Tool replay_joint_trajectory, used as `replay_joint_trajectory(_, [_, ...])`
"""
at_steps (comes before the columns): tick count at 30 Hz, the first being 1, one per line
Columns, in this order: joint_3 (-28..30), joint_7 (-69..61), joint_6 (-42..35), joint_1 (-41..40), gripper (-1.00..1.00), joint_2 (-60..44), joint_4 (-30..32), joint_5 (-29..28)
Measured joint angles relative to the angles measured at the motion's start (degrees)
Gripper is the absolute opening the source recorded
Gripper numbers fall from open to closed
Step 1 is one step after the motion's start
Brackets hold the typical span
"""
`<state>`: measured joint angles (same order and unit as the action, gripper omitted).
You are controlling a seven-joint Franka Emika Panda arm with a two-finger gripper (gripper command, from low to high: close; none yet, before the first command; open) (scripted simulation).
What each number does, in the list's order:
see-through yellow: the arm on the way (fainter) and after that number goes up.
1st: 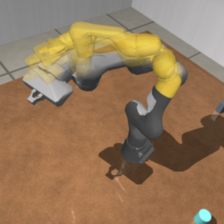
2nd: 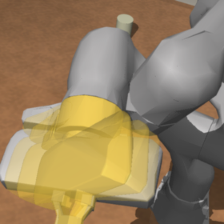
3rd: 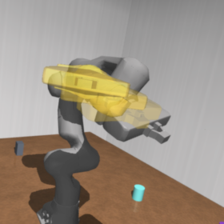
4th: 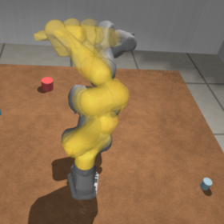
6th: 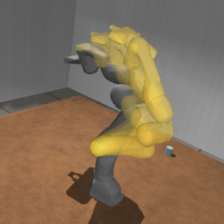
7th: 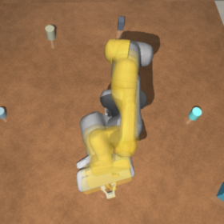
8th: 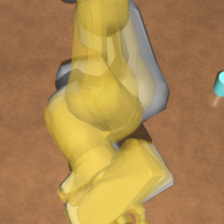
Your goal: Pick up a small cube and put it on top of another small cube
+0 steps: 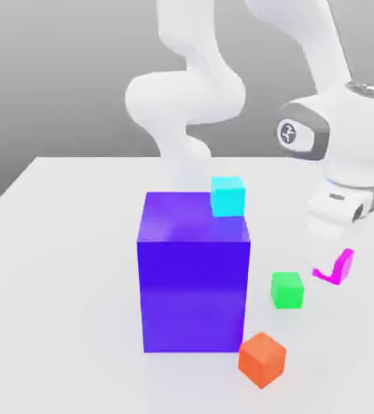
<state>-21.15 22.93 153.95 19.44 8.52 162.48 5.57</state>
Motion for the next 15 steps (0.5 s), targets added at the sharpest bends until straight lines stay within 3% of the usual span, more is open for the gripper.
replay_joint_trajectory(6, [4.07, -12.2, 1.18, 5.11, -1.0, 7.47, 8.46, 5.25])
replay_joint_trajectory(10, [3.23, -11.04, 8.45, 3.53, -1.0, 0.43, 8.71, 2.7])
replay_joint_trajectory(13, [2.77, -7.73, 14.45, 1.38, -1.0, -5.86, 8.54, -2.33])
replay_joint_trajectory(14, [3.02, -6.33, 15.87, 1.09, 1.0, -7.39, 8.49, -4.38])
replay_joint_trajectory(15, [3.02, -6.33, 15.87, 0.79, 1.0, -7.39, 8.49, -4.38])
